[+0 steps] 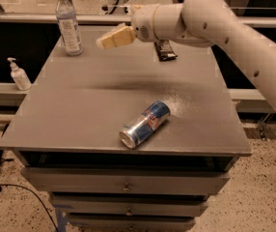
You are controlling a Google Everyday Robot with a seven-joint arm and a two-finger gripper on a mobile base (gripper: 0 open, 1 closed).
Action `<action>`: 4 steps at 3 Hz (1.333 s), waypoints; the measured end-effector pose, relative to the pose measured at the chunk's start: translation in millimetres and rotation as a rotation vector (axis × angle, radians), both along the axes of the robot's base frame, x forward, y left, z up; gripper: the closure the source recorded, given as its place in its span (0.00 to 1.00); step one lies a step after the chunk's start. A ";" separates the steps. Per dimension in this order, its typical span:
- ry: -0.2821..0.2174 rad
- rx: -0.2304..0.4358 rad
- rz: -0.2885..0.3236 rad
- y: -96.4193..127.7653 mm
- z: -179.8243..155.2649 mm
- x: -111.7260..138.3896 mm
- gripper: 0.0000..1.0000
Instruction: Knock blue plastic bottle over
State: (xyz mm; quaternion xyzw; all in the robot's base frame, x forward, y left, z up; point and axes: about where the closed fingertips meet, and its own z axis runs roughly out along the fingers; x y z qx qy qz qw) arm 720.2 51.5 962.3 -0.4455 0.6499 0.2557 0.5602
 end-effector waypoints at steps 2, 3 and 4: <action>-0.060 0.102 0.043 64.2 21.4 69.8 0.00; -0.058 0.083 0.105 102.3 22.8 78.0 0.00; -0.047 0.061 0.157 135.5 18.6 80.4 0.00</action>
Offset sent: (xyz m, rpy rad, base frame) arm 0.0981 0.1077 0.0338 0.1197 -0.0749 0.1072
